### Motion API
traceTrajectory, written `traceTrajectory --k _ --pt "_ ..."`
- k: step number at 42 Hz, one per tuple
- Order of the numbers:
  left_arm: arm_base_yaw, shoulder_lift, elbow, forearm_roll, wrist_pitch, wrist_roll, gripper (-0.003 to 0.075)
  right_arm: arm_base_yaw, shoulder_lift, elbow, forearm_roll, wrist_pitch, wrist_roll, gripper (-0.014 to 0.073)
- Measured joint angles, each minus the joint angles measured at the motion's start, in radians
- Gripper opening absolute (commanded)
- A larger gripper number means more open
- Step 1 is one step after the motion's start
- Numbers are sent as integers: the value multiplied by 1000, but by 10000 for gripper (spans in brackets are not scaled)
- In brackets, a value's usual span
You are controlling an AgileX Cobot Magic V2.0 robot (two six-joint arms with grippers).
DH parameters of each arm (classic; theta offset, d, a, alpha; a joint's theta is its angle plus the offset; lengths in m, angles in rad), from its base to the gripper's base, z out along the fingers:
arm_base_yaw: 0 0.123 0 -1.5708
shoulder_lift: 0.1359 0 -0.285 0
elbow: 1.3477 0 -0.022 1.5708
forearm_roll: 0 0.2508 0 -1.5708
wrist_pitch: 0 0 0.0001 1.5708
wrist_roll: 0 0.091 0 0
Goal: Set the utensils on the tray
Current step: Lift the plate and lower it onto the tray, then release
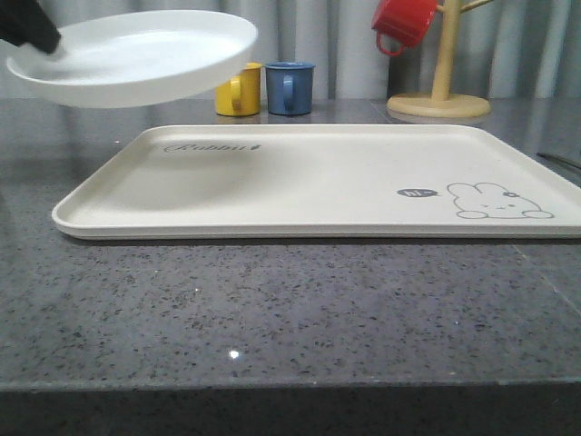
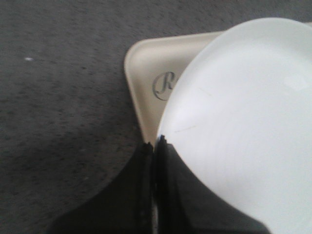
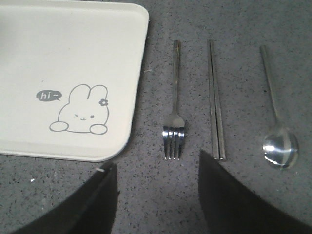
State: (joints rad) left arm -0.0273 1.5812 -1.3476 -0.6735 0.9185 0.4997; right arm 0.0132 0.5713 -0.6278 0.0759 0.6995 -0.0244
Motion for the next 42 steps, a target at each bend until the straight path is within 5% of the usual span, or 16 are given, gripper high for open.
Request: traceTrajectory --k 9,22,33,42 --pt "-110 83 0 0 -8 2 -20 0 0 0 0 0 0 411" --pt "-137 188 0 2 -39 2 -15 0 0 0 0 0 0 411" --pt "-137 198 0 16 -65 4 275 0 0 0 0 0 0 411" --pt "-144 191 -4 28 -63 4 325 0 0 0 0 0 0 411"
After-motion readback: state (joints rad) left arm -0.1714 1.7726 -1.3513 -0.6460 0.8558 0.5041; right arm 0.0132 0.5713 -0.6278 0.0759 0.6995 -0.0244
